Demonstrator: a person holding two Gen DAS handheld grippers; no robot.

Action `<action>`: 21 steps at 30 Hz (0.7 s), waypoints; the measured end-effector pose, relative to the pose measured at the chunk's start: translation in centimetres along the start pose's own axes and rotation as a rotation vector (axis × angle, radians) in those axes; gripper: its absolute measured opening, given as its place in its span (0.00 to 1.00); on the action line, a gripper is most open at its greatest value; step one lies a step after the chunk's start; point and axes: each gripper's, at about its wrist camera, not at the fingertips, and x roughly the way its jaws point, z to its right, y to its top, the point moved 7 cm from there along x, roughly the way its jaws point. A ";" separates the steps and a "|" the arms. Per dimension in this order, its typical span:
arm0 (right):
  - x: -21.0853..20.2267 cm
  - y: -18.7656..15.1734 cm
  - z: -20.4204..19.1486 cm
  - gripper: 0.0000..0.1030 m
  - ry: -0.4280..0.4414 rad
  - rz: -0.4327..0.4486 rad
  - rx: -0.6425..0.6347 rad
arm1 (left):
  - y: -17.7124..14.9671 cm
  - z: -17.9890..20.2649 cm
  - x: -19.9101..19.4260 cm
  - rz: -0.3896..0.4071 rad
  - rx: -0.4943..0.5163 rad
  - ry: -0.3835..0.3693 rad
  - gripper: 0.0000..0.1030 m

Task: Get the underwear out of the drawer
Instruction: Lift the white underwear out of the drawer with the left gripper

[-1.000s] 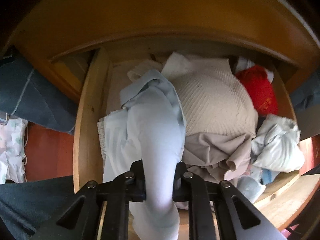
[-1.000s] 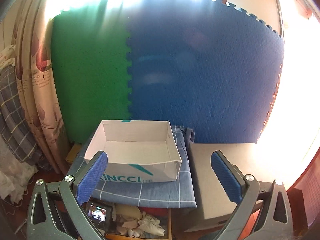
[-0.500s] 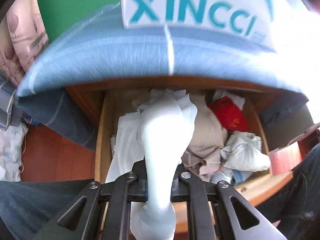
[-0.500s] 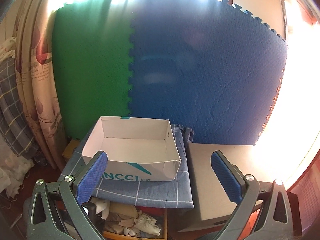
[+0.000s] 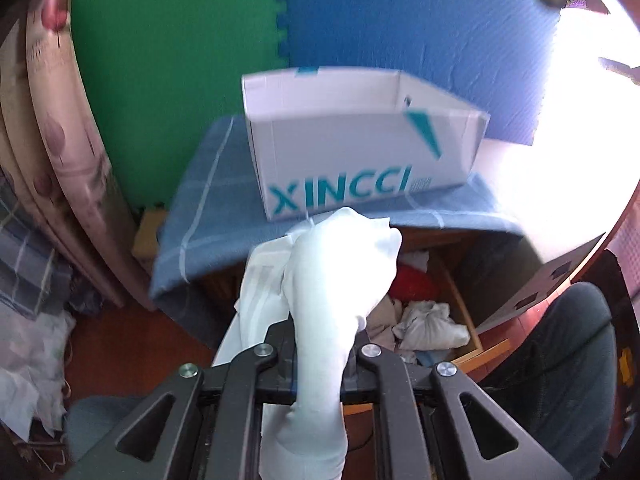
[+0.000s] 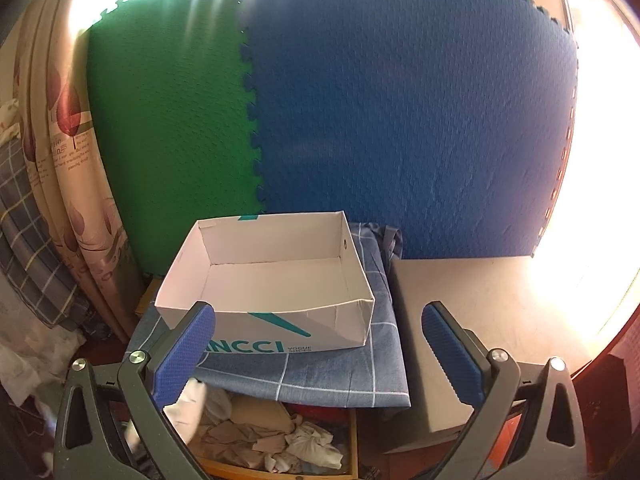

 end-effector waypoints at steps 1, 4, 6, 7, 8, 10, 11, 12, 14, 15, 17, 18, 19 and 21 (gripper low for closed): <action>0.2 -0.1 0.1 0.99 0.005 -0.003 0.004 | 0.6 0.0 -0.6 0.010 0.003 0.003 0.11; 0.3 -0.1 0.5 0.99 0.012 0.001 0.014 | 1.7 0.3 -3.4 0.054 0.021 0.008 0.11; 0.3 0.0 0.8 0.99 0.021 0.006 0.025 | 2.4 0.1 -5.2 0.085 0.027 0.015 0.11; 0.3 0.1 1.0 0.99 0.026 0.009 0.032 | 3.1 0.0 -6.2 0.099 0.023 0.011 0.11; 0.3 0.2 1.0 0.99 0.030 0.012 0.037 | 3.8 0.0 -7.2 0.116 0.020 0.006 0.11; 0.3 0.2 1.2 0.99 0.042 0.013 0.046 | 5.5 -0.2 -9.3 0.155 0.021 0.011 0.11; 0.3 0.3 1.3 0.99 0.047 0.013 0.048 | 6.3 -0.2 -10.3 0.174 0.020 0.012 0.11; 0.3 0.3 1.3 0.99 0.049 0.014 0.050 | 7.2 -0.2 -11.3 0.199 0.025 0.017 0.11; 0.1 0.4 1.5 0.99 0.054 0.022 0.058 | 9.1 0.0 -13.1 0.249 0.035 0.034 0.11; 0.0 0.5 1.7 0.99 0.058 0.026 0.063 | 9.9 0.1 -13.7 0.267 0.036 0.038 0.11; -0.1 0.5 1.9 0.99 0.063 0.031 0.070 | 11.2 0.2 -14.8 0.291 0.037 0.044 0.11; -0.2 0.5 2.0 0.99 0.064 0.033 0.071 | 11.7 0.3 -15.2 0.302 0.039 0.047 0.11; -0.3 0.5 2.2 0.99 0.063 0.033 0.073 | 12.1 0.4 -15.5 0.307 0.042 0.049 0.11; -0.4 0.4 2.3 0.99 0.063 0.035 0.073 | 12.5 0.9 -15.4 0.304 0.045 0.050 0.11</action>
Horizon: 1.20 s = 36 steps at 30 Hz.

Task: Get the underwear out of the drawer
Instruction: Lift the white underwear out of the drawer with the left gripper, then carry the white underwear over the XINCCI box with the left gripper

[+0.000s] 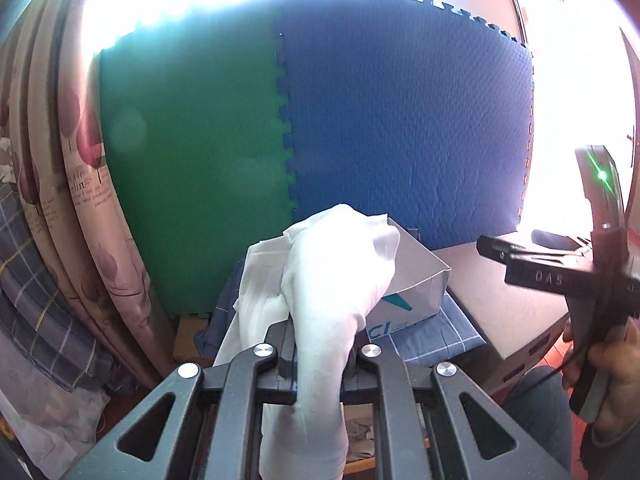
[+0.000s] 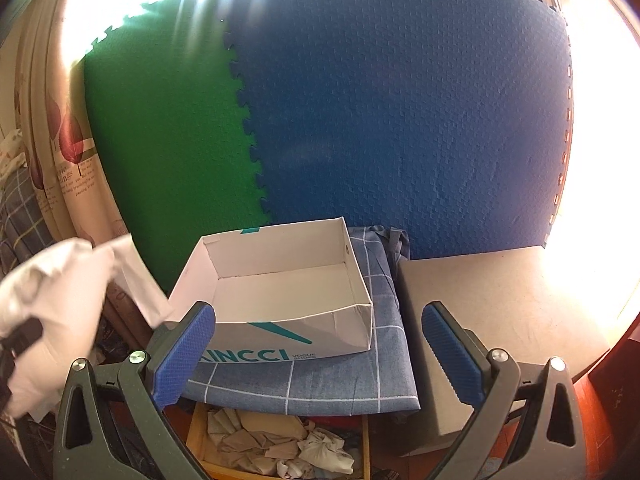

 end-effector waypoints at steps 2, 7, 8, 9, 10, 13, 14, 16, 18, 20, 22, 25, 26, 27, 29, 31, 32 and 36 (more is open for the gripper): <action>0.0 -0.2 0.2 0.99 -0.008 0.002 -0.003 | -0.1 0.8 0.3 -0.007 0.004 -0.008 0.11; 0.4 -0.6 1.1 0.99 -0.012 -0.007 0.012 | 0.5 1.2 1.4 -0.001 -0.014 -0.021 0.11; 0.6 -0.7 1.2 0.99 -0.009 -0.012 0.017 | 1.0 1.1 1.5 0.009 -0.022 -0.021 0.11; 0.7 -0.8 1.3 0.99 -0.010 -0.016 0.019 | 1.5 1.0 1.5 0.015 -0.023 -0.021 0.11; 0.8 -0.9 1.4 0.99 -0.012 -0.017 0.020 | 2.1 1.1 1.6 0.025 -0.019 -0.018 0.11; 0.9 -1.0 1.7 0.99 -0.016 -0.015 0.023 | 4.1 0.9 1.6 0.046 -0.012 -0.010 0.11; 1.0 -1.1 1.8 0.99 -0.015 -0.016 0.026 | 4.6 0.9 1.6 0.050 -0.009 -0.008 0.11; 1.2 -1.2 2.0 0.99 -0.015 -0.019 0.029 | 5.7 0.9 1.7 0.060 -0.005 0.001 0.11; 1.3 -1.3 2.1 0.99 -0.018 -0.021 0.031 | 6.5 1.0 2.1 0.062 0.003 0.008 0.11; 1.6 -1.6 2.3 0.99 -0.020 -0.025 0.031 | 7.0 1.0 2.6 0.058 -0.003 0.005 0.11; 1.6 -1.7 2.5 0.99 -0.016 -0.027 0.034 | 7.4 1.2 3.3 0.050 -0.002 0.009 0.11; 1.7 -1.9 2.9 0.99 -0.023 -0.028 0.039 | 7.7 1.2 4.5 0.035 -0.001 0.017 0.11; 1.8 -2.0 3.0 0.99 -0.027 -0.027 0.040 | 7.8 1.1 5.0 0.032 0.002 0.024 0.11; 1.8 -2.0 3.2 0.99 -0.031 -0.026 0.042 | 7.8 1.1 5.3 0.030 0.002 0.028 0.11; 1.9 -2.1 3.5 0.99 -0.037 -0.024 0.045 | 7.8 1.0 6.1 0.019 -0.003 0.030 0.11; 1.9 -2.1 3.7 0.99 -0.049 -0.022 0.044 | 7.7 0.9 6.9 0.010 0.001 0.039 0.11; 2.0 -2.2 3.9 0.99 -0.054 -0.021 0.043 | 7.6 0.8 7.4 0.003 0.003 0.041 0.11; 2.0 -2.2 4.1 0.99 -0.066 -0.020 0.041 | 6.7 0.4 9.1 -0.025 -0.001 0.050 0.11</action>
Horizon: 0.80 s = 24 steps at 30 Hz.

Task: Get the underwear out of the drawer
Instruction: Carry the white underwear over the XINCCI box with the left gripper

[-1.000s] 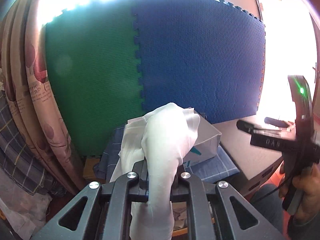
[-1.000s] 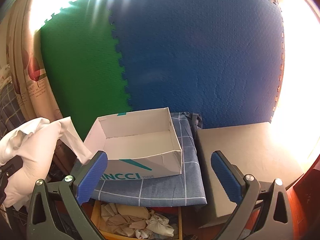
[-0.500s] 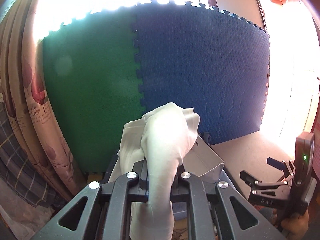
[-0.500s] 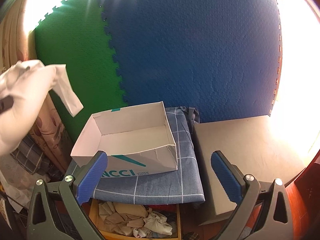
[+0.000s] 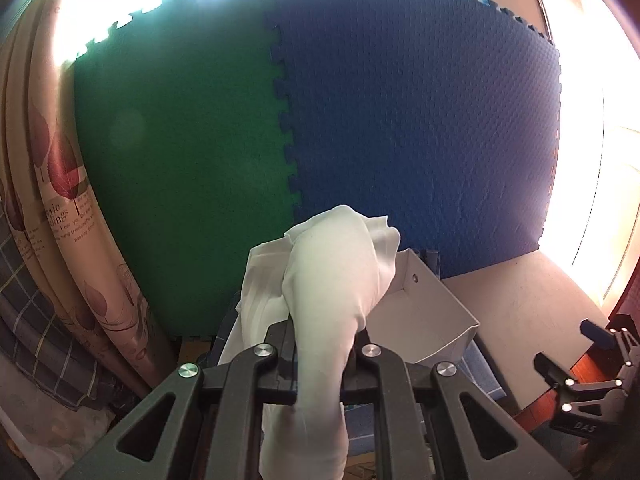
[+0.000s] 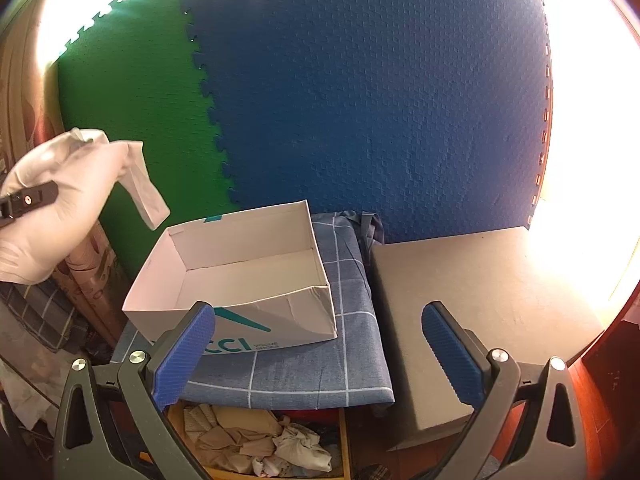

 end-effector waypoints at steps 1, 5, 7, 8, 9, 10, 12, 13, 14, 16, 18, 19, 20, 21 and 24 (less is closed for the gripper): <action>0.0 0.0 0.1 0.99 -0.002 0.002 -0.001 | -0.3 -0.1 0.5 -0.008 0.000 0.004 0.11; -0.1 0.0 0.2 0.99 -0.033 0.009 -0.013 | -1.4 -0.7 2.6 -0.042 -0.009 0.001 0.11; 0.0 -0.1 0.2 0.99 -0.036 0.005 -0.016 | -1.9 -0.7 3.6 -0.057 -0.008 0.004 0.11; 0.2 -0.1 0.2 0.99 -0.039 0.001 -0.016 | -2.2 -0.8 4.2 -0.066 -0.009 0.000 0.11; 0.3 -0.2 0.1 0.99 -0.040 -0.004 -0.017 | -2.5 -0.9 4.9 -0.078 -0.008 -0.004 0.11; 0.5 -0.4 0.0 0.99 -0.043 -0.010 -0.018 | -2.8 -1.0 5.6 -0.088 -0.006 -0.003 0.11; 1.0 -0.7 -0.1 0.99 -0.052 -0.022 -0.024 | -3.5 -1.2 7.0 -0.109 -0.012 -0.012 0.11; 1.1 -0.8 -0.2 0.99 -0.055 -0.026 -0.027 | -3.9 -1.4 7.8 -0.122 -0.014 -0.015 0.11; 1.3 -0.9 -0.3 0.99 -0.059 -0.031 -0.031 | -4.3 -1.5 8.6 -0.132 -0.016 -0.017 0.11; 1.7 -1.1 -0.6 0.99 -0.069 -0.036 -0.041 | -4.9 -1.7 9.8 -0.146 -0.020 -0.028 0.11; 2.2 -1.3 -1.0 0.99 -0.081 -0.046 -0.053 | -5.5 -2.0 11.2 -0.155 -0.023 -0.035 0.11; 2.4 -1.4 -1.2 0.99 -0.085 -0.051 -0.058 | -5.6 -2.0 11.6 -0.159 -0.022 -0.037 0.11; 2.6 -1.5 -1.4 0.99 -0.091 -0.056 -0.064 | -5.7 -2.1 12.1 -0.163 -0.020 -0.039 0.11; 2.9 -1.7 -1.6 0.99 -0.095 -0.063 -0.071 | -5.9 -2.1 12.8 -0.164 -0.020 -0.046 0.11; 3.6 -2.1 -2.3 0.99 -0.104 -0.080 -0.092 | -6.1 -2.5 14.2 -0.167 -0.021 -0.056 0.11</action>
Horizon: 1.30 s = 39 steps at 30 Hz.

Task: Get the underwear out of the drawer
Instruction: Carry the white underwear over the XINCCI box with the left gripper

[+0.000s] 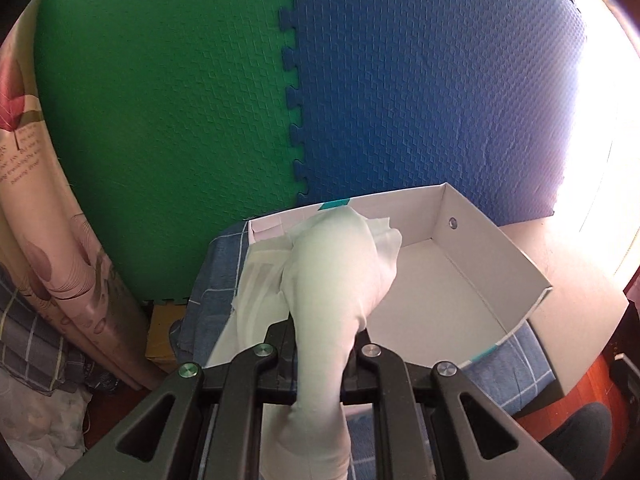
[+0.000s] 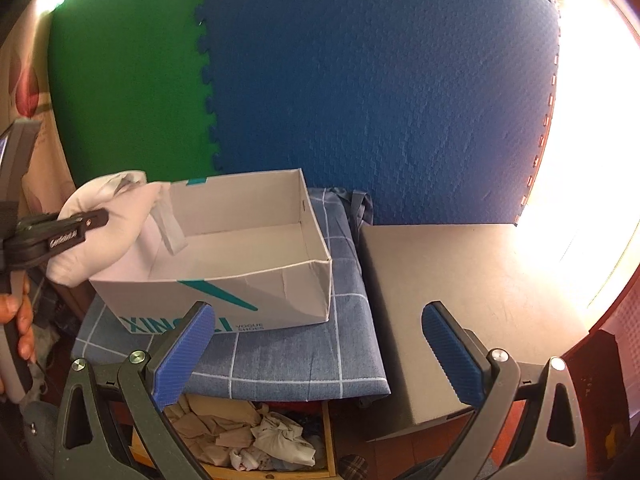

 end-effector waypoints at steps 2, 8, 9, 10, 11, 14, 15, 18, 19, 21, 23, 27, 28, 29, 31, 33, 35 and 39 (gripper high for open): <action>0.5 -0.2 -0.6 0.99 -0.011 -0.012 -0.017 | 0.1 -0.3 0.9 -0.003 0.001 -0.007 0.11; 2.3 -1.1 -2.3 0.99 -0.027 -0.054 -0.062 | 0.3 0.2 3.0 -0.006 0.070 -0.020 0.11; 2.5 -1.3 -2.5 0.99 -0.027 -0.059 -0.068 | 0.3 0.3 3.2 -0.001 0.085 -0.018 0.11; 2.7 -1.7 -2.8 0.99 -0.026 -0.066 -0.079 | 0.3 0.3 3.4 -0.002 0.092 -0.022 0.11; 3.0 -2.1 -3.1 0.99 -0.025 -0.075 -0.091 | 0.2 0.4 3.6 -0.006 0.096 -0.027 0.11; 4.1 -3.7 -3.7 0.99 -0.021 -0.110 -0.122 | 0.2 0.3 3.9 -0.002 0.107 -0.035 0.11; 4.6 -4.4 -3.9 0.99 -0.019 -0.129 -0.130 | 0.2 0.2 3.9 0.002 0.095 -0.047 0.11; 5.6 -5.6 -4.2 0.99 -0.019 -0.166 -0.138 | 0.7 0.3 3.4 0.029 0.101 -0.060 0.11; 5.9 -6.0 -4.3 0.99 -0.020 -0.173 -0.142 | 0.9 0.2 3.2 0.035 0.102 -0.062 0.11; 6.2 -6.6 -4.3 0.99 -0.029 -0.184 -0.153 | 1.4 0.2 3.0 0.039 0.102 -0.074 0.11; 6.6 -7.1 -4.4 0.99 -0.030 -0.196 -0.159 | 1.9 0.3 2.8 0.049 0.114 -0.068 0.11; 6.9 -7.9 -4.6 0.99 -0.033 -0.204 -0.171 | 2.2 0.6 2.9 0.050 0.120 -0.074 0.11; 6.9 -8.1 -4.7 0.99 -0.035 -0.206 -0.178 | 2.0 0.8 3.1 0.044 0.125 -0.077 0.11; 7.1 -8.3 -4.7 0.99 -0.034 -0.212 -0.184 | 1.8 1.0 3.5 0.031 0.138 -0.074 0.11; 7.3 -8.8 -4.9 0.99 -0.027 -0.221 -0.190 | 1.3 1.3 4.3 0.010 0.146 -0.073 0.11; 7.7 -9.6 -5.1 0.99 -0.016 -0.226 -0.202 | 0.7 1.3 4.9 -0.006 0.148 -0.072 0.11; 8.3 -10.6 -5.5 0.99 -0.002 -0.240 -0.229 | 0.2 1.3 5.4 -0.017 0.152 -0.069 0.11; 10.6 -14.8 -6.5 0.99 0.018 -0.321 -0.328 | 0.2 1.0 5.8 -0.025 0.150 -0.070 0.11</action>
